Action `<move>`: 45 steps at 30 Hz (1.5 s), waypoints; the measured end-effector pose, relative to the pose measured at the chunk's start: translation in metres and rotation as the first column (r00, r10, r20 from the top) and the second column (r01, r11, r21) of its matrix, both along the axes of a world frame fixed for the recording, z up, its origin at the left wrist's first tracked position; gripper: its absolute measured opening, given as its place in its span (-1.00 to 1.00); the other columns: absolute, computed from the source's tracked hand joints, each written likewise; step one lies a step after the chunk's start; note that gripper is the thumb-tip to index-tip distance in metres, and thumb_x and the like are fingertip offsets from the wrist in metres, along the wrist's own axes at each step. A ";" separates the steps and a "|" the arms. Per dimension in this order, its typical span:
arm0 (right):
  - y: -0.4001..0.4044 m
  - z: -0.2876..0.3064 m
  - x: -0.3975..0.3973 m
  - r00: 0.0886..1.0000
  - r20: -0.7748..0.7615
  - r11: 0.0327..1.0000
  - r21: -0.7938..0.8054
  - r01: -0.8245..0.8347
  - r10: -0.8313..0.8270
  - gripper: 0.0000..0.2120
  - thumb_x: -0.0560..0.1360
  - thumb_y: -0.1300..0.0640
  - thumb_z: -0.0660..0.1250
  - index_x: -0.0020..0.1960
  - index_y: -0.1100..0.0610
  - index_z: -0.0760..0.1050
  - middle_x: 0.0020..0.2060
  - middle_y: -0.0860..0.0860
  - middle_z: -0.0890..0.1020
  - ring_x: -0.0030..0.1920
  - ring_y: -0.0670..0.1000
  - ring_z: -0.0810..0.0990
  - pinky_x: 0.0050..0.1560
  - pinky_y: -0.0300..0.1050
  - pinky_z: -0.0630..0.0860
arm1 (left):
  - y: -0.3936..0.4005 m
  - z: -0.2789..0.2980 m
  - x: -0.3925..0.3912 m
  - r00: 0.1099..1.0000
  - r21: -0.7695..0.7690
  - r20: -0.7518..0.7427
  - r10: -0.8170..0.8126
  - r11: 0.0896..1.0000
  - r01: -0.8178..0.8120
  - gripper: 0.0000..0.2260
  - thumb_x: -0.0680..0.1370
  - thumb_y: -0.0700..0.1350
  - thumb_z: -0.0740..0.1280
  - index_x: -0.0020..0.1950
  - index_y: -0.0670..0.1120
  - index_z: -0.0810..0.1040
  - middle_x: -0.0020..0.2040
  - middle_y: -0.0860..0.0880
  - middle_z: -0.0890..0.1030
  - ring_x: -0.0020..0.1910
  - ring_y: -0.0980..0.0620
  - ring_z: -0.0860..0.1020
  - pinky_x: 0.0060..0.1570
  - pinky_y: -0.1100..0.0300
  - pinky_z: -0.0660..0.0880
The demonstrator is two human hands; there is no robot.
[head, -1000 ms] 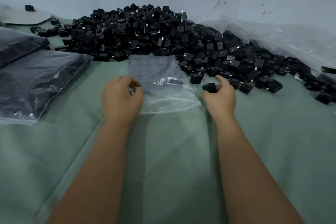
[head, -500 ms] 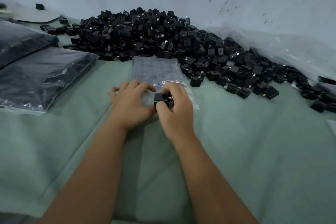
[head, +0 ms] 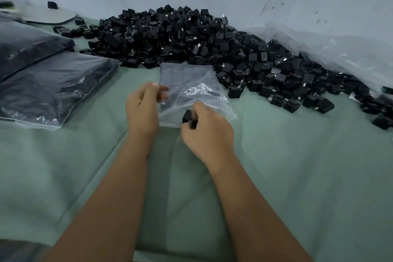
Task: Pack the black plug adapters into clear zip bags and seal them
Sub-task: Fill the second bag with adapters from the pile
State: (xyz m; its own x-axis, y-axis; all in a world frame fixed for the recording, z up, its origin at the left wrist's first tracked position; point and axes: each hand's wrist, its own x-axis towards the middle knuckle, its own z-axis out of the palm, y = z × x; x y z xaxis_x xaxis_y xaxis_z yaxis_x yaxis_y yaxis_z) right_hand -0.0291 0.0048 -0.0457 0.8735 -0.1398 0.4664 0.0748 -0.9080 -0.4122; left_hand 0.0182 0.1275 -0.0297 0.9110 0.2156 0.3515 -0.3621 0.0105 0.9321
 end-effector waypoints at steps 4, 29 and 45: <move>-0.006 0.000 0.001 0.993 -0.106 0.992 0.123 -0.028 0.042 -0.96 0.35 0.14 0.22 -0.25 0.04 0.44 -0.24 -0.09 0.52 -0.13 -0.02 0.46 -0.29 -0.19 0.37 | 0.006 0.001 0.010 0.969 -0.228 -0.192 0.157 0.953 -0.199 -0.74 0.62 -0.16 0.14 -0.08 -0.18 0.60 -0.23 -0.08 0.57 -0.27 0.16 0.48 -0.29 0.49 0.37; 0.007 0.001 0.023 0.979 -0.022 0.972 -0.120 -0.202 0.201 -0.86 0.40 0.06 0.24 -0.15 0.05 0.56 -0.24 0.00 0.63 -0.15 0.07 0.54 -0.16 -0.15 0.32 | -0.007 -0.006 0.006 0.993 0.515 0.030 0.111 0.850 -0.110 -0.66 0.48 0.02 0.12 0.04 0.01 0.65 -0.09 0.05 0.68 -0.05 0.01 0.58 0.01 0.02 0.50; -0.106 0.001 0.057 0.983 -0.137 0.969 0.196 0.148 -0.123 -0.24 0.49 0.34 0.12 0.54 -0.19 0.00 0.56 -0.10 0.04 0.49 0.09 0.12 0.36 0.03 0.20 | -0.028 -0.011 -0.002 0.980 0.849 0.201 0.012 0.496 -0.180 -0.85 0.52 -0.11 0.28 -0.04 -0.09 0.63 -0.01 -0.01 0.63 0.06 -0.07 0.49 0.11 0.10 0.27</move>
